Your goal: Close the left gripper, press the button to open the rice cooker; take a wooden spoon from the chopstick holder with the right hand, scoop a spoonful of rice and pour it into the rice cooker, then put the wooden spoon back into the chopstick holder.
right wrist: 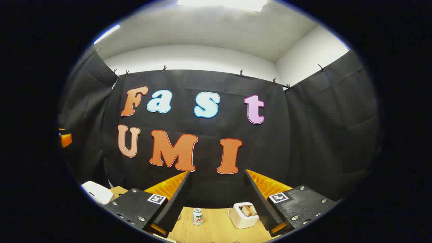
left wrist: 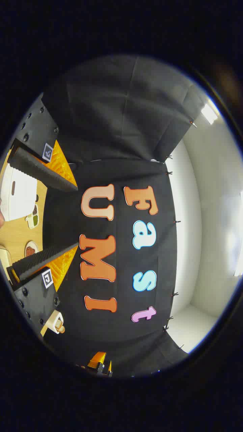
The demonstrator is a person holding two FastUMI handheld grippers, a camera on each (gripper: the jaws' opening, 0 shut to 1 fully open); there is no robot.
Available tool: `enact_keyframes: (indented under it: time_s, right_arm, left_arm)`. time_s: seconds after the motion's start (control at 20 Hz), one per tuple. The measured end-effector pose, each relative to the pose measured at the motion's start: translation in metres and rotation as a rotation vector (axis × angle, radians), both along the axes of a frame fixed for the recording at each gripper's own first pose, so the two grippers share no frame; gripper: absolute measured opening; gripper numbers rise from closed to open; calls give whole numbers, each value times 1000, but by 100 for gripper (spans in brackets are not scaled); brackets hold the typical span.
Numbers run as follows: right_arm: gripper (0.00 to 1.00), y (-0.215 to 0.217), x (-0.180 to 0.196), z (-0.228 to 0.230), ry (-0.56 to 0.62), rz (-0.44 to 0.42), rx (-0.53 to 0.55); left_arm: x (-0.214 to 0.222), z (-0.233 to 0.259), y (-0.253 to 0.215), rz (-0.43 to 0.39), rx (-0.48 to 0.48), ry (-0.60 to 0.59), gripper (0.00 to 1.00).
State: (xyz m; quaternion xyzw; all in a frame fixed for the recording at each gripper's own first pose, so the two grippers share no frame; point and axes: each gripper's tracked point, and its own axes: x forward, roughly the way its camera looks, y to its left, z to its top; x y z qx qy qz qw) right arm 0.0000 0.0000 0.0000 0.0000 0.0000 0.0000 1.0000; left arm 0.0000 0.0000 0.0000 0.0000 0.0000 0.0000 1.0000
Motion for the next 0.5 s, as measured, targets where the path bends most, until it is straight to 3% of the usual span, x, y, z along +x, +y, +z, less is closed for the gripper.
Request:
enact_keyframes:
  time_s: [0.1,0.3,0.35,0.4,0.5]
  right_arm:
    - [92,1,3,1,-4,6,1]
    - [98,4,3,3,-15,22,8]
    - [92,4,3,1,-12,27,12]
    - [95,5,3,0,-9,32,15]
    - [92,4,6,-1,-8,33,15]
  left_arm:
    - [-3,3,4,18,20,-11,99]
    - [-5,6,-5,13,19,-16,98]
    - [-6,7,-4,14,18,-15,98]
    - [-6,7,-7,11,18,-14,99]
    - [-5,6,-11,7,21,-13,100]
